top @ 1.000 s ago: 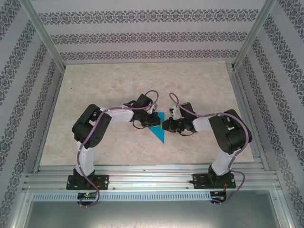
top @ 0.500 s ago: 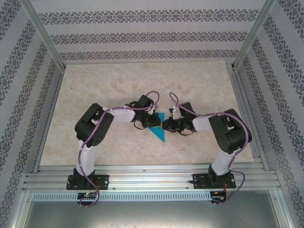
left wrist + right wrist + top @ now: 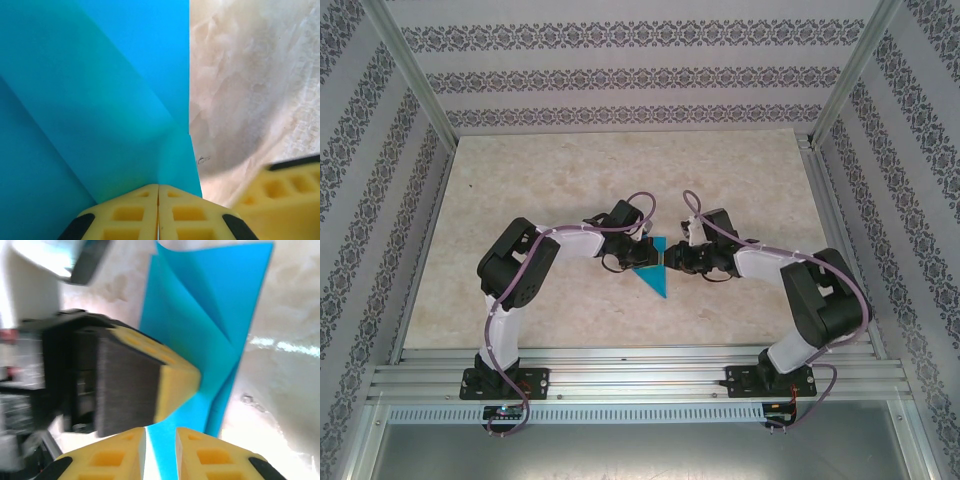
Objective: Fold a paper plane with a square sheet of paper (fold left side to right side)
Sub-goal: Fourth fold the wing at the center of the table.
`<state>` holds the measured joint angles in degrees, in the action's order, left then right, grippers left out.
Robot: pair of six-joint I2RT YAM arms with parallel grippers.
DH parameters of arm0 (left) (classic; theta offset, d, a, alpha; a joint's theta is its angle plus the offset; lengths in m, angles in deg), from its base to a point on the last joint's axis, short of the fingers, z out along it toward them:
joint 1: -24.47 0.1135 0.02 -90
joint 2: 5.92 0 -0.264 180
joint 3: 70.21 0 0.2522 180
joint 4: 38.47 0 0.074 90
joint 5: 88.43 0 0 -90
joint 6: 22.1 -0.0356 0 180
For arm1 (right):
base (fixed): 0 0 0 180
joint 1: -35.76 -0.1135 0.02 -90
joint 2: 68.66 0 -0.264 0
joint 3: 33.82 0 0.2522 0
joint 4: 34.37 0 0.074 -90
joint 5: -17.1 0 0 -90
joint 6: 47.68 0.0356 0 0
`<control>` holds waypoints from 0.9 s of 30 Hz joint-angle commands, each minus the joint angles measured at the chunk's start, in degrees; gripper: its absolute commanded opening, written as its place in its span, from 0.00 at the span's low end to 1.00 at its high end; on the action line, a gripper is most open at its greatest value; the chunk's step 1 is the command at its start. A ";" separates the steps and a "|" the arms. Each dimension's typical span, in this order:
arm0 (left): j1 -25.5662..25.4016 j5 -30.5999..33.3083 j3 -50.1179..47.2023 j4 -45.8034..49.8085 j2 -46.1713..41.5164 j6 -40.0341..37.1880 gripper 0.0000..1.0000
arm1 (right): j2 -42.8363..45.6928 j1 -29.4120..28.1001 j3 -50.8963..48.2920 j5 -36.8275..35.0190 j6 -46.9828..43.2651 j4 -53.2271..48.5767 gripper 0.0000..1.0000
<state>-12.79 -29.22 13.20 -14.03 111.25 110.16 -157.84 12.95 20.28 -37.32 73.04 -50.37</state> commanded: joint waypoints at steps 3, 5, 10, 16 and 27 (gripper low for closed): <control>-0.52 3.36 -1.79 0.62 1.05 -0.94 0.09 | 1.95 -3.45 -2.81 1.33 1.90 2.51 0.22; -0.53 3.36 -1.83 0.60 1.00 -0.95 0.09 | 0.87 -5.05 -3.60 1.45 3.25 4.61 0.21; -0.54 3.34 -1.97 0.58 0.90 -0.95 0.09 | -1.81 -6.57 -4.92 1.30 4.57 7.81 0.21; -0.54 3.70 -1.96 0.70 0.78 -0.95 0.09 | -4.40 -7.38 -5.44 1.25 4.26 7.60 0.20; -0.58 3.98 -1.59 1.14 0.87 -1.26 0.08 | -4.92 -8.13 -7.55 -0.29 2.82 4.60 0.17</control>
<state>-12.79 -29.22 13.03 -14.45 111.22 110.16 -161.95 5.74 13.85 -36.84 76.93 -44.67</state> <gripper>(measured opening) 0.086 0.176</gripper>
